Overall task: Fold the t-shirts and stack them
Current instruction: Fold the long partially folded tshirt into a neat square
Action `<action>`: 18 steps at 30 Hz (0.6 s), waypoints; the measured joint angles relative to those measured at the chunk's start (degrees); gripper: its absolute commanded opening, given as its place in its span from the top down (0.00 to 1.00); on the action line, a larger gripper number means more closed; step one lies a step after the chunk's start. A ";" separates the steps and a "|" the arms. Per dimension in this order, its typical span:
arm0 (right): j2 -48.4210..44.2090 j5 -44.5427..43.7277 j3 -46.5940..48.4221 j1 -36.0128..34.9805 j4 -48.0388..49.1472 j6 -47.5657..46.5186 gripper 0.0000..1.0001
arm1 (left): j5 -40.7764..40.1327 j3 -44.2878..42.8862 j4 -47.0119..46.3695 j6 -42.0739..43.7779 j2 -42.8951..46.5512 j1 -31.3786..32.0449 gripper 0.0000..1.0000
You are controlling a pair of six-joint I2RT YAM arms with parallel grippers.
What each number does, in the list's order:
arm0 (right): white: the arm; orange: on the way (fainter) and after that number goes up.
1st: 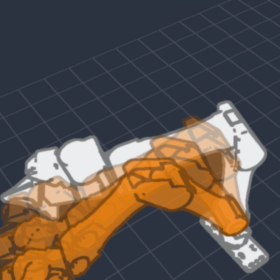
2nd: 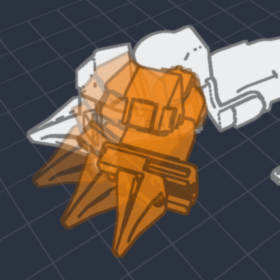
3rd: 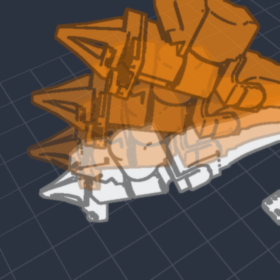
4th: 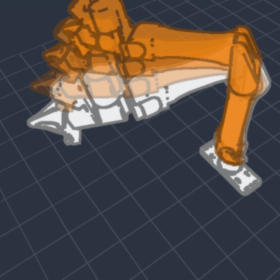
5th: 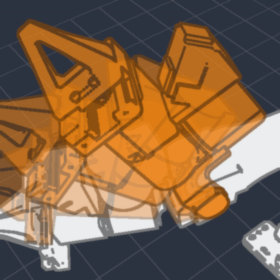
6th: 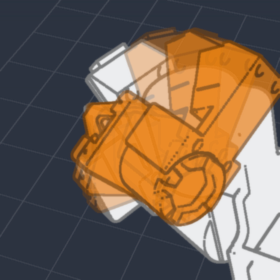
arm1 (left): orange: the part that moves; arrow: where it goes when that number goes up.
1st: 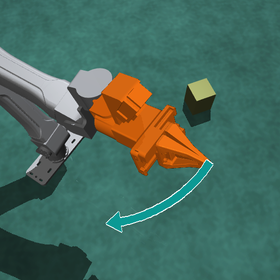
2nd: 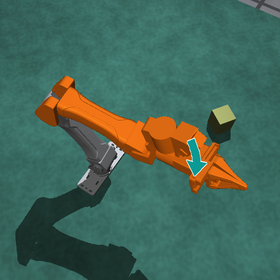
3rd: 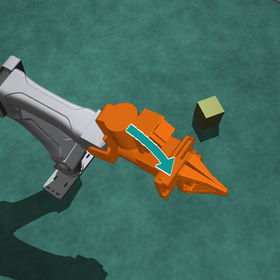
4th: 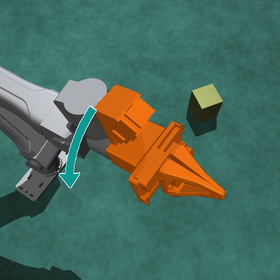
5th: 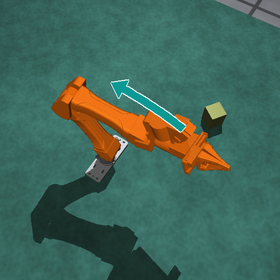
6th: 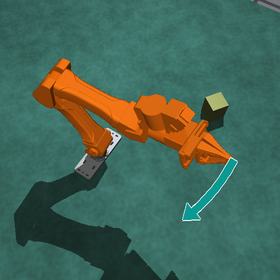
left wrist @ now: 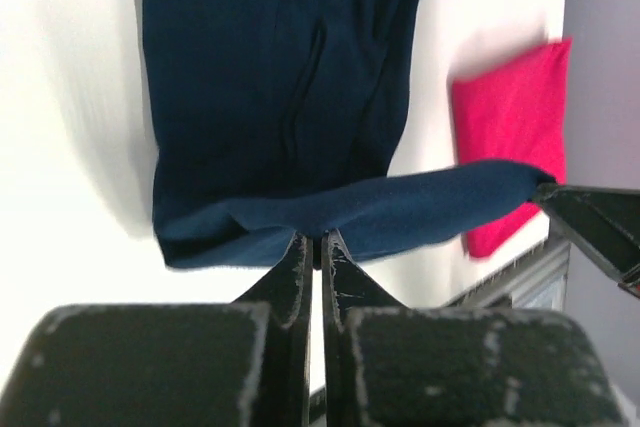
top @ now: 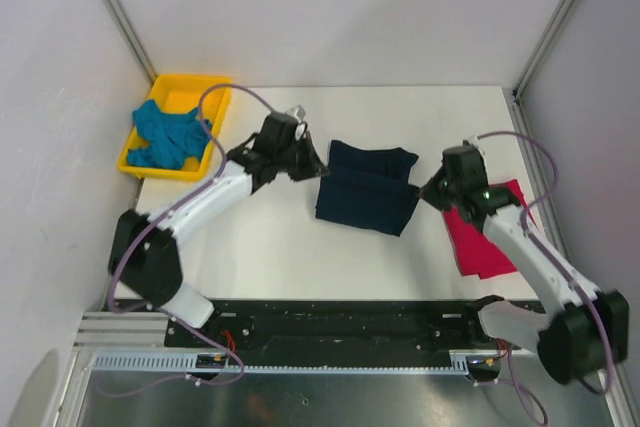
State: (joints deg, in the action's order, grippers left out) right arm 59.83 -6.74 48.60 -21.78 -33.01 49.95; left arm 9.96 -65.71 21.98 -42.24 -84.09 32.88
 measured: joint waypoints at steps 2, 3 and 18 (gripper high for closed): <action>6.32 3.13 3.30 4.13 2.97 -2.84 1.00 | 0.26 -6.21 -0.46 0.76 -6.12 -1.66 1.00; 10.08 4.79 5.55 5.99 4.44 -4.22 1.00 | 0.35 -9.40 -0.33 0.98 -9.29 -2.51 1.00; 61.90 14.88 40.48 17.16 17.25 -11.10 0.56 | 5.29 -54.60 -1.29 3.30 -59.14 -10.56 0.67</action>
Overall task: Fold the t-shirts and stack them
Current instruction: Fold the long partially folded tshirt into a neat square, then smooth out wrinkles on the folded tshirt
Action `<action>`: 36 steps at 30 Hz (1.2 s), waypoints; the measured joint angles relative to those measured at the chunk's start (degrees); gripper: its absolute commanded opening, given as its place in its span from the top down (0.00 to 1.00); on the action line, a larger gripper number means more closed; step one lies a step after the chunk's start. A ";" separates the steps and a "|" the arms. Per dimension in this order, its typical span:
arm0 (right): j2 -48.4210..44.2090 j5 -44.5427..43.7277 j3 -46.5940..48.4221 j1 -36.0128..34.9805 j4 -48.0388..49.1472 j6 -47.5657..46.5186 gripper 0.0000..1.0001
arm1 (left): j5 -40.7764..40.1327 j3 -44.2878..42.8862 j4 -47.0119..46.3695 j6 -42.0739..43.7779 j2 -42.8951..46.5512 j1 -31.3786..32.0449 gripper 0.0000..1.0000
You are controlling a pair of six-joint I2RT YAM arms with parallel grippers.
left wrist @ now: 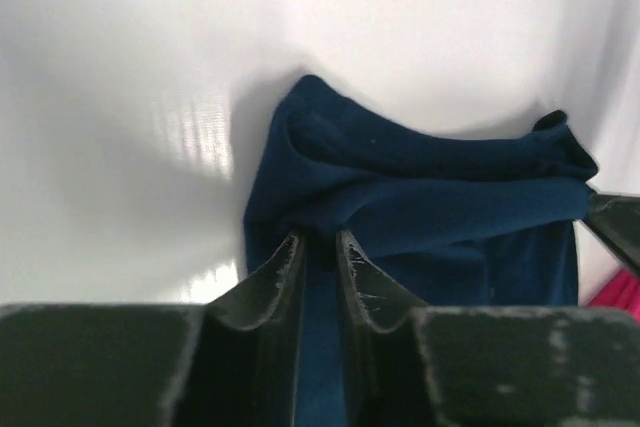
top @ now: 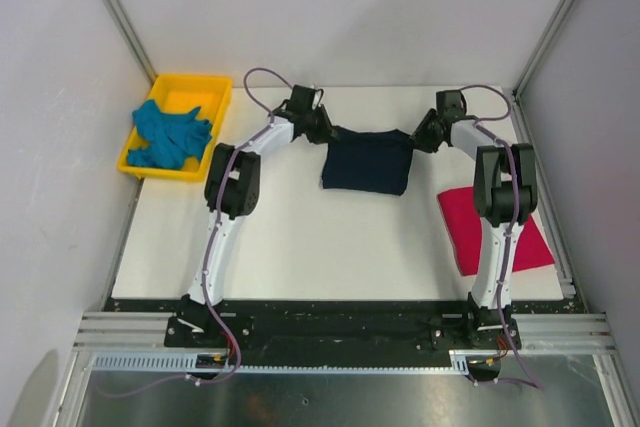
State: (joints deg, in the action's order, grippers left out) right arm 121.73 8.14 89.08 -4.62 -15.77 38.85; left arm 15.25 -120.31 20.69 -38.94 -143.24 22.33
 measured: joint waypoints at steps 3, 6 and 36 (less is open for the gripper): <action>3.43 -0.39 5.46 0.02 -3.19 -1.77 0.43 | 1.27 -0.70 0.42 -0.35 -1.14 -1.11 0.37; 3.41 -1.11 10.01 0.00 -6.19 -3.15 0.40 | 1.27 -1.64 0.17 0.68 -0.22 -2.19 0.26; -4.72 -5.97 -6.73 -14.82 -5.88 -4.22 0.58 | 1.68 38.23 -7.04 0.20 22.27 3.06 0.76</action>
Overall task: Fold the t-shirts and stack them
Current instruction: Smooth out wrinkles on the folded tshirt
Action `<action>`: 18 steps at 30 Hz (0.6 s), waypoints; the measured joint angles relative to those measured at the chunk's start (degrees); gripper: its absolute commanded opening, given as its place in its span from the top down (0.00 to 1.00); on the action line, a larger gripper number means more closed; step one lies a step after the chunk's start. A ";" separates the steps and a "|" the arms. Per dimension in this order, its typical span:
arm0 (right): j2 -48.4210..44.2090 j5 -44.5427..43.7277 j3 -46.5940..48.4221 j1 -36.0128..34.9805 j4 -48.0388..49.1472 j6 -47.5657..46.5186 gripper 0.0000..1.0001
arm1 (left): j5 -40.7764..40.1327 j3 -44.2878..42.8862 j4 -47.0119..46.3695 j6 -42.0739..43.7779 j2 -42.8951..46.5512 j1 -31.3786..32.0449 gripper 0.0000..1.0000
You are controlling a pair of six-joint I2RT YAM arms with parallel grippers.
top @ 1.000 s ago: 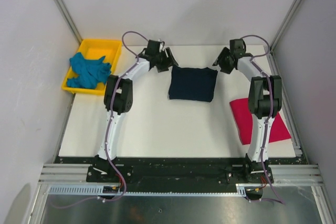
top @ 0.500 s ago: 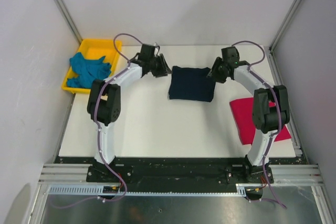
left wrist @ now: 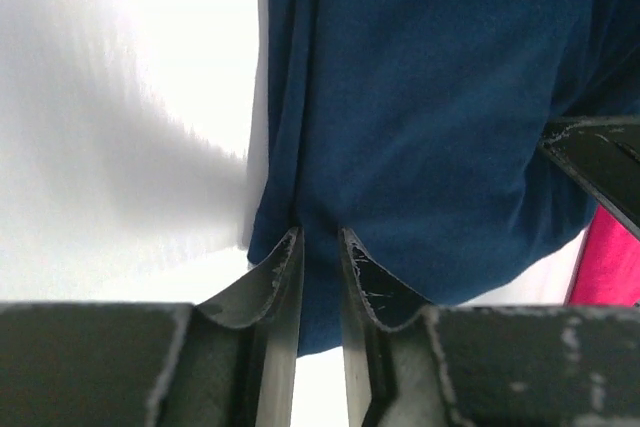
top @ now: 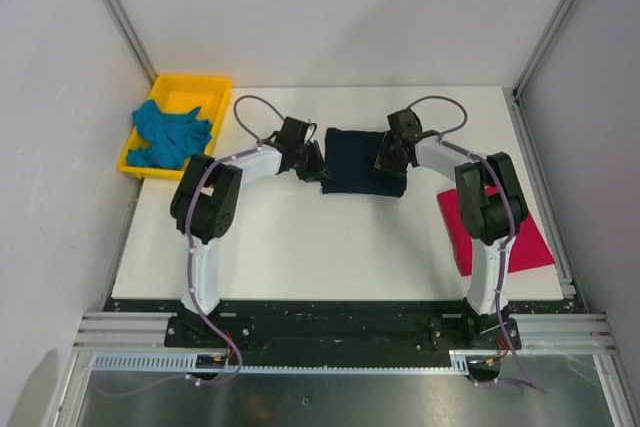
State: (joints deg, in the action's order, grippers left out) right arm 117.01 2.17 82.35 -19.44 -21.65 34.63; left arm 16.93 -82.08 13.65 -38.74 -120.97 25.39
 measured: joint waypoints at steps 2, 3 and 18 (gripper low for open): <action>-0.81 -1.46 -1.33 -1.01 0.87 -0.17 0.59 | -0.52 2.58 -1.09 -0.44 1.88 0.13 0.80; -1.51 -1.95 -2.21 -1.64 0.94 -0.22 0.59 | -0.90 4.24 -1.18 -0.66 3.17 0.31 0.82; -18.91 -5.20 -22.03 -19.15 -3.06 4.96 0.56 | -5.44 36.57 0.55 -4.83 32.98 6.03 0.91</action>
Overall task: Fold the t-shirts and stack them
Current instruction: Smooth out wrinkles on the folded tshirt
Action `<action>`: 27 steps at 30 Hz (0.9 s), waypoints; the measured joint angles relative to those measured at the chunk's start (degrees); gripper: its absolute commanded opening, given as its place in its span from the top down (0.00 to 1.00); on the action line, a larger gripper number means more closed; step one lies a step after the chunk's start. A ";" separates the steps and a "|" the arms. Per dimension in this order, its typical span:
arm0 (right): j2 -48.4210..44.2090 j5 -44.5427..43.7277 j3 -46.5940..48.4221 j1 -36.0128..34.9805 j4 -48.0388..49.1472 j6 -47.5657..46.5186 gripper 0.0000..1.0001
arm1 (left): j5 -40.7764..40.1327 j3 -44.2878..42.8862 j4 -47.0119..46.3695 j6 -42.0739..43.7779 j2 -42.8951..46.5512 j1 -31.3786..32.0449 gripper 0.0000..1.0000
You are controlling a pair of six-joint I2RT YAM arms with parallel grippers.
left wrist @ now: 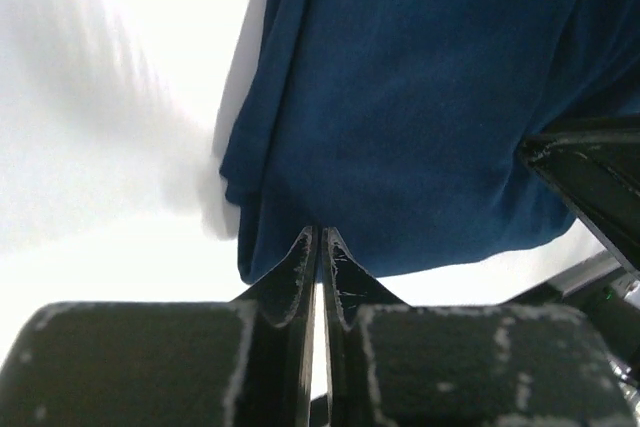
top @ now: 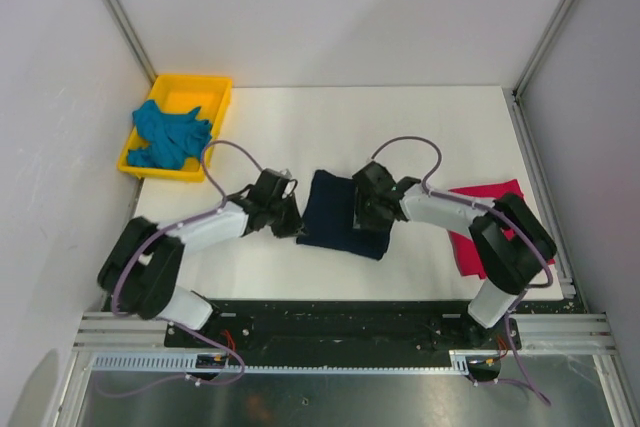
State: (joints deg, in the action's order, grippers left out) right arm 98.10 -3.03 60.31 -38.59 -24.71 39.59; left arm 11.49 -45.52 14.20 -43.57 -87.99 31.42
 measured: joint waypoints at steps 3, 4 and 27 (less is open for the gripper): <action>-4.00 -0.17 -2.21 -4.00 -1.86 1.75 0.52 | -0.66 5.75 0.44 -0.11 7.08 0.61 0.88; -5.27 -0.35 -2.47 -4.42 -2.54 2.12 0.51 | -0.85 6.88 0.79 -0.07 8.74 0.72 0.87; -37.18 -4.76 -24.24 -10.60 -9.92 16.55 0.62 | -4.04 5.68 3.80 -0.02 11.47 3.50 0.80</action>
State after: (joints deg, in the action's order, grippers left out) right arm 60.93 -7.79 36.07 -49.19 -34.63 56.14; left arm 7.44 -39.83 18.00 -43.59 -76.51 34.92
